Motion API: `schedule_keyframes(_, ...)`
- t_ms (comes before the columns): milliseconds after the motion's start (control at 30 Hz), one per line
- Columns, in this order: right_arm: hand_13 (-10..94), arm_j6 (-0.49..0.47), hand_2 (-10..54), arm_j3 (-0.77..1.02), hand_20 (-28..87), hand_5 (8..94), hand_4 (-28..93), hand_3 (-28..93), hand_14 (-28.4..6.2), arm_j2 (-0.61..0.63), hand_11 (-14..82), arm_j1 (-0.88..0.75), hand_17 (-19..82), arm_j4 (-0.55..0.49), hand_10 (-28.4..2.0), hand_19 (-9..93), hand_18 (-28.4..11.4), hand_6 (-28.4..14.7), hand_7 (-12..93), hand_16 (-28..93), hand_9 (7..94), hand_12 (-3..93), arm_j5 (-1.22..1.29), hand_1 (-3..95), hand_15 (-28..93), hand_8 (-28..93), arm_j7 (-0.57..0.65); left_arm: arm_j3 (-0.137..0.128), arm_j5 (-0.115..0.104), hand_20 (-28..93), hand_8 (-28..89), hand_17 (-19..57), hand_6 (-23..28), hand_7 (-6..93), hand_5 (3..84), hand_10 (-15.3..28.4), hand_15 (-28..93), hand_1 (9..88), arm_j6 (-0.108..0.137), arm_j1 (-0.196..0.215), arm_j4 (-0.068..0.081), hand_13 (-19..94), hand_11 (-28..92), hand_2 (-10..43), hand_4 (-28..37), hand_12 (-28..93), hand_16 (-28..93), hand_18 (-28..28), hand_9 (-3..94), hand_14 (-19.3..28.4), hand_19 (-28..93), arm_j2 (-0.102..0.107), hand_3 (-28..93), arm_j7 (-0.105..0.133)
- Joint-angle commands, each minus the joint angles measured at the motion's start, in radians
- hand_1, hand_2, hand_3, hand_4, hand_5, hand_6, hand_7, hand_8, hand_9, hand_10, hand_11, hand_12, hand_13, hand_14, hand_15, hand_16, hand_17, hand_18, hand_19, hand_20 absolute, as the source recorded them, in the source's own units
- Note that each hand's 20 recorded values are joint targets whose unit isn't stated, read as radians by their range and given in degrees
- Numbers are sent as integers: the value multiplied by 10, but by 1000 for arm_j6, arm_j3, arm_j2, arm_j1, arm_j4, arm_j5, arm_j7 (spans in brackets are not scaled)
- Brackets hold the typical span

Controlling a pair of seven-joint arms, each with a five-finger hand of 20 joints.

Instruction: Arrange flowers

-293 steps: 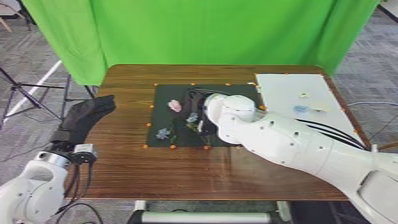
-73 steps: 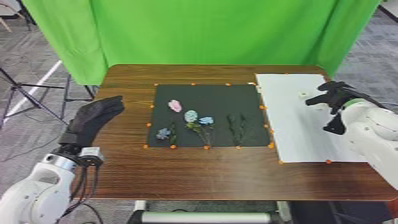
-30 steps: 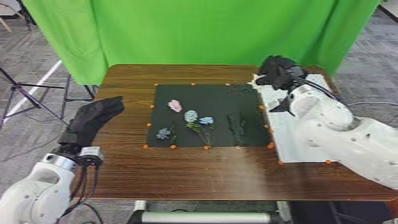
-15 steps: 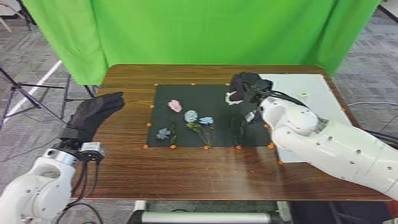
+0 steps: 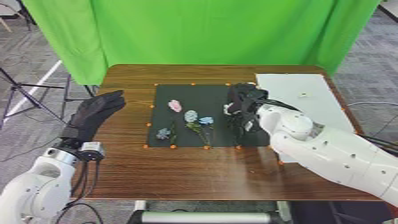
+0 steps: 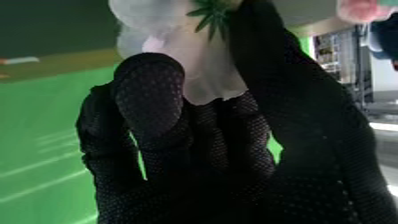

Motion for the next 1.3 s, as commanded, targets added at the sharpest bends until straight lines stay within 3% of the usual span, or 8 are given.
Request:
schedule_keyframes(33, 755, -26, -94, 28, 628, 714, -148, 565, -78, 5, 98, -9, 319, -15, -98, 720, -224, 6, 174, 353, 694, 162, -7, 558, 611, 31, -4, -10, 8, 129, -54, 21, 34, 118, 401, 139, 109, 285, -22, 4, 1, 306, 142, -84, -167, 119, 8, 106, 389, 166, 58, -7, 604, -13)
schedule_keyframes(167, 746, -74, -95, 55, 629, 677, -150, 588, -81, 7, 96, -15, 311, -20, -110, 714, -225, 4, 171, 352, 665, 165, -12, 536, 612, 31, -9, -13, 9, 130, -53, 20, 34, 118, 400, 138, 107, 285, -25, 10, -1, 305, 139, -89, -162, 120, 10, 106, 386, 165, 58, -7, 605, -15)
schedule_keyframes(300, 717, -191, -95, 87, 628, 626, -162, 653, -89, 13, 87, -18, 290, -42, -126, 699, -228, 11, 170, 344, 612, 172, -42, 483, 609, -43, 0, -23, 23, 130, -53, 20, 33, 120, 399, 137, 104, 290, -41, 17, -4, 304, 138, -92, -160, 121, 11, 106, 386, 166, 57, -9, 601, -16)
schedule_keyframes(400, 699, -208, -95, 97, 624, 601, -155, 674, -96, 18, 81, -23, 272, -51, -130, 680, -233, 15, 169, 339, 574, 175, -39, 453, 600, -97, 3, -28, 31, 130, -53, 20, 33, 121, 398, 136, 103, 309, -52, 16, -4, 303, 137, -95, -142, 123, 14, 105, 383, 164, 52, -9, 584, -18)
schedule_keyframes(1033, 678, -256, -95, 250, 628, 541, -156, 699, -114, 58, 68, -30, 256, -118, -164, 661, -244, 17, 136, 333, 512, 176, 19, 355, 590, -88, -11, -28, 33, 128, -59, 8, 19, 128, 382, 130, 88, 324, -71, 12, -2, 295, 128, -95, -131, 126, 20, 108, 370, 158, 38, -8, 572, -21)
schedule_keyframes(1200, 667, -113, -95, 323, 626, 527, -160, 692, -120, 109, 66, -56, 248, -113, -164, 651, -246, 11, 124, 332, 498, 176, -31, 352, 579, -84, 46, -23, 32, 128, -59, 8, 19, 128, 381, 130, 86, 322, -71, 4, 2, 294, 127, -95, -129, 127, 22, 108, 368, 158, 37, -7, 571, -18)
schedule_keyframes(1300, 665, -82, -95, 385, 624, 510, -161, 691, -122, 131, 70, -83, 246, -77, -159, 649, -246, 1, 117, 331, 499, 183, -17, 348, 580, -79, 111, -25, 29, 129, -59, 7, 18, 128, 382, 130, 85, 322, -68, 8, 1, 294, 126, -95, -129, 127, 23, 108, 368, 158, 37, -7, 572, -18)
